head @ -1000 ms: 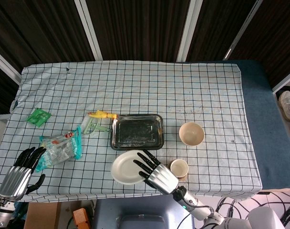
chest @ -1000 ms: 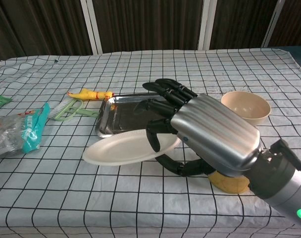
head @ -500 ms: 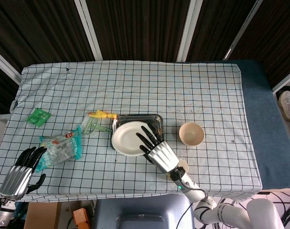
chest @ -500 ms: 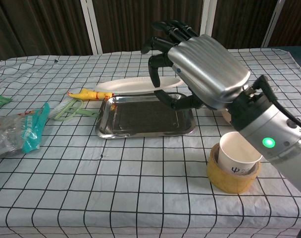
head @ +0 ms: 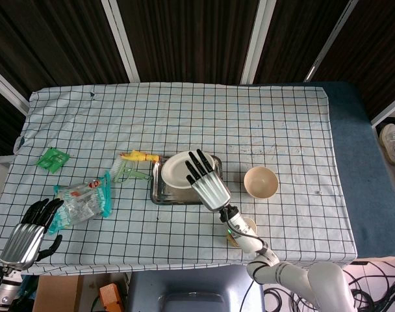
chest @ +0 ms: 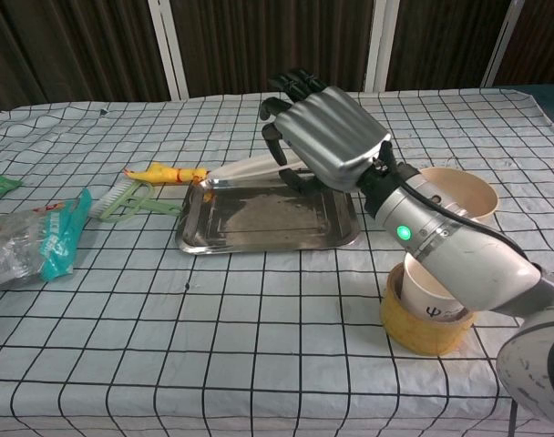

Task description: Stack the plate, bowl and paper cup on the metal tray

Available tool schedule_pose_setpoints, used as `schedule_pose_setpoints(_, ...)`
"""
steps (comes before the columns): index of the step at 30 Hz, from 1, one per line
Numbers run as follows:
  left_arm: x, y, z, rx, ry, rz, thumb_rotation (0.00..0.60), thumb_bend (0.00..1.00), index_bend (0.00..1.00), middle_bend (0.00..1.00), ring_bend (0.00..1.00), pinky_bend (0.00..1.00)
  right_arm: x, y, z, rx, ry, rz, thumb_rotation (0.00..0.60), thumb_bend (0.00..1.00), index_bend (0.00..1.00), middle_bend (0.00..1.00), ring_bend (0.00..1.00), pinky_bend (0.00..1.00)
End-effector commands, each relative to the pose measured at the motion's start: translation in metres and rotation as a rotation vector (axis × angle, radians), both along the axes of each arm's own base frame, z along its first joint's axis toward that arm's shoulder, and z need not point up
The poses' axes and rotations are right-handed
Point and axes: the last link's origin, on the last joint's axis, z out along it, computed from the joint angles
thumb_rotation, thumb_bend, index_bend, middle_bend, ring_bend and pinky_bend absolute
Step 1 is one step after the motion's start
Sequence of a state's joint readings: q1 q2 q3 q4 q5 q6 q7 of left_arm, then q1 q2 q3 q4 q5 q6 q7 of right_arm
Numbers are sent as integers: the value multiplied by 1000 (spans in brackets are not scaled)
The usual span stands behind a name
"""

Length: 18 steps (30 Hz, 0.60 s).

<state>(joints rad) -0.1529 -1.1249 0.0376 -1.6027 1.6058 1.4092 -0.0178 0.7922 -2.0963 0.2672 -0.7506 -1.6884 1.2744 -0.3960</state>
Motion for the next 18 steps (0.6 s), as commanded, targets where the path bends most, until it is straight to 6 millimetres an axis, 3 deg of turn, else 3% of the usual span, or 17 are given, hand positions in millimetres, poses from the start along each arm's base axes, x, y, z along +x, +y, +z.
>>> schedule_pose_setpoints(1, 0, 0, 0, 0, 0, 0, 600, 416, 0, 74, 19, 86, 3, 3, -14, 13, 34, 5, 600, 417, 800, 222, 12, 0)
schedule_pose_setpoints(11, 1, 0, -3, -9, 6, -3, 600, 417, 0, 73, 20, 87, 1, 2, -32, 7, 121, -5, 600, 417, 790, 222, 18, 0)
schedule_pose_setpoints(18, 2, 0, -4, -8, 2, -21, 600, 416, 0, 74, 20, 87, -8, 6, -37, 37, 139, -20, 600, 342, 587, 217, 18, 0)
